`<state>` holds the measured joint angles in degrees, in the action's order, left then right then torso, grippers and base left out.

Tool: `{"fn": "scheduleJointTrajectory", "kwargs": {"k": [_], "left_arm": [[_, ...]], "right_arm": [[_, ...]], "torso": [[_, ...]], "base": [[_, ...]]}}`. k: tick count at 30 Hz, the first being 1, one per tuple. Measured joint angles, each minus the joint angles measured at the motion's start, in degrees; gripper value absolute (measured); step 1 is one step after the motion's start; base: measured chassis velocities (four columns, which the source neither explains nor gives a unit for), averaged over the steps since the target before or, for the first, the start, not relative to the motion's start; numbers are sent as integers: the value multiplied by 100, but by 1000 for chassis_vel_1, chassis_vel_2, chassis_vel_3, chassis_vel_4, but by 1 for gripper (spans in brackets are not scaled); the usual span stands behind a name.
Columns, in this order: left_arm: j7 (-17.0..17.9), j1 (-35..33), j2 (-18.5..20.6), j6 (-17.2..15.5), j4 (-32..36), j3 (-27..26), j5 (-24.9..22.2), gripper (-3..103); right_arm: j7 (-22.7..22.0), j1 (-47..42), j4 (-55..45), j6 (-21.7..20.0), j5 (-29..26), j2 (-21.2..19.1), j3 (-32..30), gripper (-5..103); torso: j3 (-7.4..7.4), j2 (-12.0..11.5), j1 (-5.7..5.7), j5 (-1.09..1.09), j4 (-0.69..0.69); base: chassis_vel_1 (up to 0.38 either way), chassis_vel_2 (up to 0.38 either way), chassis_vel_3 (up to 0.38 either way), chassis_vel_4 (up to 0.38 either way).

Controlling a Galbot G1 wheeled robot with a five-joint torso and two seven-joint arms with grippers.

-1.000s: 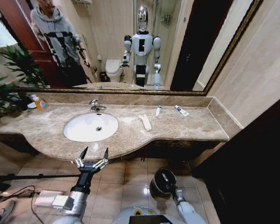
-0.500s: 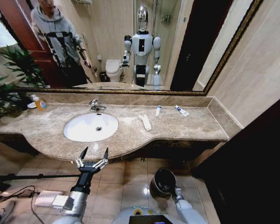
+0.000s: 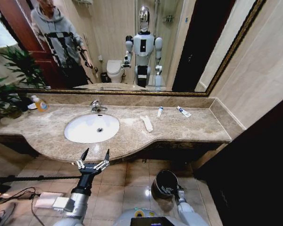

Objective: Pick up the trash from the sink and place it in the trash bin.

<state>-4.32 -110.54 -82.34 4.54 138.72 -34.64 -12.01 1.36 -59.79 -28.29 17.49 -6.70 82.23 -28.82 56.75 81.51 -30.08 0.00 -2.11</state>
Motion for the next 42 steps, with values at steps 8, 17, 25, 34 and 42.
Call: {"fn": "scheduleJointTrajectory", "kwargs": {"k": [8,17,25,34,42], "left_arm": [[0,0,0,0,0,0,0,100],[0,0,0,0,0,0,0,100],[1,0,0,0,0,0,0,100],[0,0,0,0,-1,0,0,100],[0,0,0,0,0,0,0,100]], "right_arm": [[-16,-143,-24,191,185,58,-40,100],[135,-345,-380,1205,222,-57,-121,100],[-336,-2082,-3422,2048,1252,-252,-801,100],[-385,-3442,-5908,1932,957,-227,-1284,100],[-238,-4371,-7867,1570,220,-226,-1464,100]], "torso": [[0,0,0,1,0],[0,0,0,0,0],[-1,1,1,-3,0],[-1,1,1,0,0],[-1,1,1,-1,1]], "base": [[0,0,0,0],[0,0,0,0],[0,0,0,0],[0,0,0,0],[0,0,0,0]]}}
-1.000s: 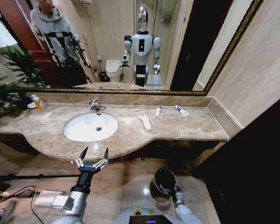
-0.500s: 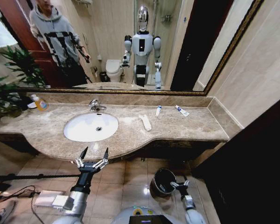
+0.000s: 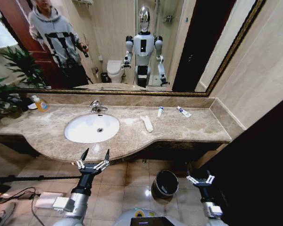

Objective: Pick up the trash from the sink and place it in the trash bin.

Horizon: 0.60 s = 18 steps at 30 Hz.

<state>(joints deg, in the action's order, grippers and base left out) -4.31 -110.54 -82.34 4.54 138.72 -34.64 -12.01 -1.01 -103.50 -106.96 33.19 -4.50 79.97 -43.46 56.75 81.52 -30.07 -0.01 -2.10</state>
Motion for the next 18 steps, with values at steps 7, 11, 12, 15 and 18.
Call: {"fn": "scheduleJointTrajectory", "kwargs": {"k": [7,11,12,15,18], "left_arm": [[-1,0,0,0,0,0,0,100],[1,0,0,0,0,0,0,100],[2,0,0,0,0,-1,0,100],[-1,0,0,0,0,0,0,100],[-1,0,-1,0,0,0,0,100]], "right_arm": [[354,214,-1090,-1059,-231,-25,381,100],[604,715,-1321,-1926,-358,-237,695,100],[725,949,-1347,-2214,-399,-378,829,100],[888,1427,-1291,-2643,-457,-676,1146,100],[971,2212,-1039,-3202,-518,-997,1659,100]], "torso": [[1,0,-1,0,0],[1,0,-1,1,-1],[1,0,-1,0,0],[1,-1,-2,2,-1],[1,-1,-2,1,-2]], "base": [[0,0,0,0],[0,0,0,0],[0,0,0,0],[0,0,0,0],[0,0,0,0]]}}
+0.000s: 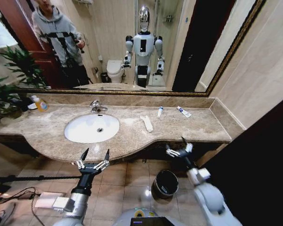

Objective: Pick up the trash from the sink and place it in the trash bin.

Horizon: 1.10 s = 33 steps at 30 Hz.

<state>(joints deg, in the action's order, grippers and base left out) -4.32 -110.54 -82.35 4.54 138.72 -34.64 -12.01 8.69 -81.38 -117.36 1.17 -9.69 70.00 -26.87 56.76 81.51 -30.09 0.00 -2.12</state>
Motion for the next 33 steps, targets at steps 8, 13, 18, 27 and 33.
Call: {"fn": "scheduleJointTrajectory", "kwargs": {"k": [8,13,18,27,33], "left_arm": [[0,0,1,0,0,0,0,100],[0,0,1,0,0,0,-1,100],[0,0,1,0,0,0,0,100],[0,0,1,0,0,0,0,100],[0,0,1,0,0,0,0,100]], "right_arm": [[-313,1612,785,-1042,-550,-303,1326,100],[-508,2270,1453,-1262,-567,-304,1674,100],[-594,2812,2240,-1336,-556,-87,1793,100],[-633,3026,2634,-1299,-649,57,1769,101],[-609,3006,2710,-1208,-626,93,1727,81]], "torso": [[0,0,0,0,0],[0,0,0,-1,1],[0,0,0,0,1],[-1,0,1,0,1],[-1,0,1,0,1]], "base": [[0,0,0,0],[0,0,0,0],[0,0,0,0],[0,0,0,0],[0,0,0,0]]}}
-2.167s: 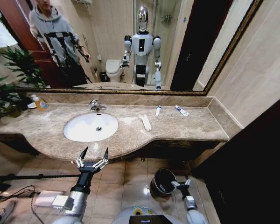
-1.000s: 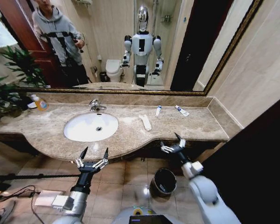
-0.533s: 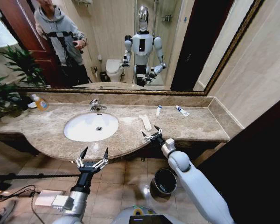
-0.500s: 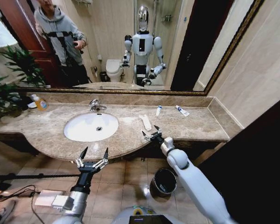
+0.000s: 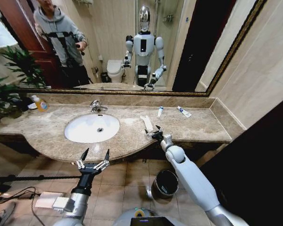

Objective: Pick up the trash from the sink and place it in the trash bin.

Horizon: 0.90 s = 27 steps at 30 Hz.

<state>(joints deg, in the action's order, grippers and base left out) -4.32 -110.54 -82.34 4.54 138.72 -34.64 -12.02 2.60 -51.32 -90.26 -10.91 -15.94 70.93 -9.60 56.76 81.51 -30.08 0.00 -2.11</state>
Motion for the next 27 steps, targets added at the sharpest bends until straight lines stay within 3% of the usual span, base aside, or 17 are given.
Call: {"fn": "scheduleJointTrajectory", "kwargs": {"k": [4,5,7,8,10,11,13,14,15,17,19,20,22,23,27], "left_arm": [[0,0,0,0,0,0,0,100],[0,0,0,0,0,0,0,100],[0,0,0,0,0,0,0,100],[0,0,0,0,0,0,0,100],[0,0,0,0,0,0,0,100],[0,0,0,0,0,0,0,100],[0,0,0,0,0,0,0,100],[0,0,0,0,0,0,0,100],[0,0,0,0,0,0,0,100],[0,0,0,0,0,0,0,100],[0,0,0,0,0,0,0,100],[0,0,0,0,0,0,0,100],[0,0,0,0,0,0,0,100],[0,0,0,0,0,0,0,100],[0,0,0,0,0,0,0,100]], "right_arm": [[-2,-34,0,30,44,17,-11,75],[-14,-41,0,44,59,28,-22,64],[-27,-44,0,56,66,29,-28,64],[-34,-46,0,58,68,28,-28,53],[-41,-50,0,64,70,26,-28,53],[-42,-52,0,71,72,24,-29,42],[-45,-52,0,76,74,24,-29,42],[-48,-52,0,79,75,26,-29,32],[-54,-51,2,83,75,28,-30,32],[-76,-46,6,86,63,34,-29,20],[-82,-44,8,86,57,38,-28,20],[-86,-44,11,86,54,45,-28,10],[-89,-47,12,87,51,51,-27,10],[-91,-54,12,88,47,53,-28,1],[-61,-117,-57,109,27,27,-75,0]], "torso": [[0,0,0,0,0],[0,0,0,0,0],[0,0,0,0,0],[0,0,0,0,0],[0,0,0,0,0],[0,0,0,0,0],[0,0,0,0,0],[0,0,0,0,0],[0,0,0,0,0],[0,0,0,0,0],[0,0,0,0,0],[0,0,0,0,0],[0,0,0,0,0],[0,0,0,0,0],[0,0,0,0,0]], "base": [[0,0,0,0],[0,0,0,0],[0,0,0,0],[0,0,0,0],[0,0,0,0],[0,0,0,0],[0,0,0,0],[0,0,0,0],[0,0,0,0],[0,0,0,0],[0,0,0,0],[0,0,0,0],[0,0,0,0],[0,0,0,0],[0,0,0,0]]}}
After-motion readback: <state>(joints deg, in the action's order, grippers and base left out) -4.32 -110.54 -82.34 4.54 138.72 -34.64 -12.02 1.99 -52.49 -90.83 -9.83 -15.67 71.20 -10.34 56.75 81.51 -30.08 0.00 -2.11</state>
